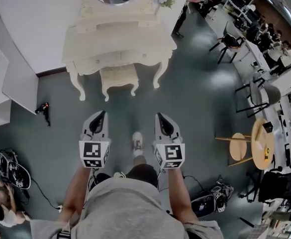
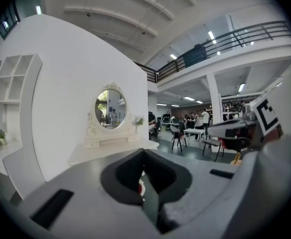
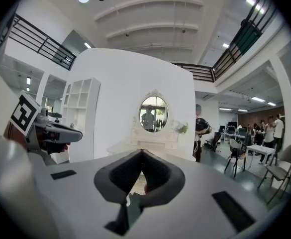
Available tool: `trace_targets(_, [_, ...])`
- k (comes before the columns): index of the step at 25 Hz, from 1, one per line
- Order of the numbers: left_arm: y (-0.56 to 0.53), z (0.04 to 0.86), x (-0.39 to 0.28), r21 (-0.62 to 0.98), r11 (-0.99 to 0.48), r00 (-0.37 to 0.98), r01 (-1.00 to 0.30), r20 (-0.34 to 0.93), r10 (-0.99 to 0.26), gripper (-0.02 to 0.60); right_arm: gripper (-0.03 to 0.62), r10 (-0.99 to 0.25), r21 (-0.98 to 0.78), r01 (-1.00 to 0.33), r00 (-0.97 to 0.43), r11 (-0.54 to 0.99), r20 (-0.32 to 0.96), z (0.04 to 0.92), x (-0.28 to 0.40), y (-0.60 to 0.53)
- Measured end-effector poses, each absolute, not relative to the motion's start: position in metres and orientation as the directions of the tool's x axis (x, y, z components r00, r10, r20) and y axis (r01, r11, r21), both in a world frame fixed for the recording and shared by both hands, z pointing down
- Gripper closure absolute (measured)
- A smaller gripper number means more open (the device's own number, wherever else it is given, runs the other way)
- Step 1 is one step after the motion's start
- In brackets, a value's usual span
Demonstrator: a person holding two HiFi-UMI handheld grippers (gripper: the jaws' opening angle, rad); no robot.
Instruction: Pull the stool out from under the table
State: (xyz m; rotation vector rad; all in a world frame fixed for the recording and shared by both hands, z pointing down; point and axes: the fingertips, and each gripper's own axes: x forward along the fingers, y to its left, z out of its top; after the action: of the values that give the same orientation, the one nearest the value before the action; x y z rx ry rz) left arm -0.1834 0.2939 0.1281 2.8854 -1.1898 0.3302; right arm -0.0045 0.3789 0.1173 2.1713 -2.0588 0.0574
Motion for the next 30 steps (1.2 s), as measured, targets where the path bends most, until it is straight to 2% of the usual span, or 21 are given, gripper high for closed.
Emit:
trace_targets(16, [0.082, 0.171, -0.067, -0.040, -0.577, 0.542, -0.816, 0.292, -0.788, 0.581, 0.582, -0.963, 0.034, -0.989, -0.135, 0.147, 0.233, 0.163, 0.128, 0.126])
trace_targets(30, [-0.022, 0.243, -0.035, -0.010, -0.512, 0.464, -0.859, 0.408, -0.787, 0.581, 0.582, -0.916, -0.049, -0.969, -0.244, 0.242, 0.319, 0.250, 0.162, 0.008])
